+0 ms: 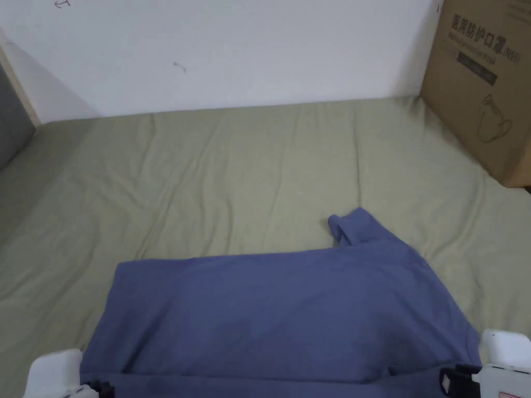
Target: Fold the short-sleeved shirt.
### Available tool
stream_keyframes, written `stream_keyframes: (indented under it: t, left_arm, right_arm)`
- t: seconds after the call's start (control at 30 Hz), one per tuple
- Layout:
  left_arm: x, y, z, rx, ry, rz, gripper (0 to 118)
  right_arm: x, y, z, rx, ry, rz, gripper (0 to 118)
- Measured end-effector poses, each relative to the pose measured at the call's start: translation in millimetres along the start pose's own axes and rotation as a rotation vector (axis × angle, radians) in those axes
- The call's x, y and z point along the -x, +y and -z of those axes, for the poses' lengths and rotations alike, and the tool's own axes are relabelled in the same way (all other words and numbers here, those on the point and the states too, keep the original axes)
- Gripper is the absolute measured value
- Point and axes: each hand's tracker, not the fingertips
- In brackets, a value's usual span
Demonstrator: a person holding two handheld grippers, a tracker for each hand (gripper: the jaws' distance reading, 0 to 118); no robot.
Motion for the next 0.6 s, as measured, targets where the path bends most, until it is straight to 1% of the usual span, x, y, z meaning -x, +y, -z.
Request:
stream_keyframes:
  t: [0.03, 0.1, 0.13, 0.2, 0.23, 0.3, 0.4, 0.43, 0.47, 0.5, 0.53, 0.57, 0.6]
  left_arm:
    - [0, 5, 4, 0.008, 0.010, 0.010, 0]
    - [1, 15, 9, 0.010, 0.018, 0.015, 0]
    - [3, 17, 15, 0.009, 0.017, 0.018, 0]
    - [4, 27, 23, 0.019, 0.019, 0.013, 0]
    - [4, 30, 26, 0.021, 0.019, 0.012, 0]
    - [3, 35, 32, 0.023, 0.020, 0.010, 0]
    - [1, 40, 43, 0.035, 0.038, 0.019, 0]
    - [1, 42, 47, 0.044, 0.041, 0.017, 0]
    - [2, 43, 51, 0.054, 0.045, 0.010, 0]
    - [2, 42, 54, 0.058, 0.047, 0.004, 0]
    - [2, 42, 57, 0.063, 0.046, -0.001, 0]
    - [3, 42, 58, 0.066, 0.044, -0.002, 0]
    - [2, 43, 60, 0.068, 0.042, 0.005, 0]
  right_arm:
    - [-1, 12, 3, -0.006, 0.006, -0.003, 0]
    - [-6, 42, 12, -0.037, 0.042, 0.035, 0]
    - [-11, 67, 21, -0.041, 0.057, 0.051, 17]
    - [-21, 114, 42, -0.044, 0.088, 0.052, 88]
    - [-24, 137, 56, -0.037, 0.082, 0.039, 100]
    - [-30, 180, 81, -0.070, 0.047, 0.027, 100]
    - [-45, 227, 135, -0.004, -0.031, -0.026, 100]
    - [-50, 234, 154, 0.073, -0.060, -0.018, 100]
    - [-55, 236, 170, 0.137, -0.088, 0.006, 99]
    - [-60, 235, 184, 0.176, -0.078, 0.009, 97]
    - [-61, 230, 190, 0.195, -0.089, 0.014, 78]
    - [-56, 226, 195, 0.188, -0.178, -0.046, 56]
    - [-52, 221, 189, 0.148, -0.130, -0.082, 55]
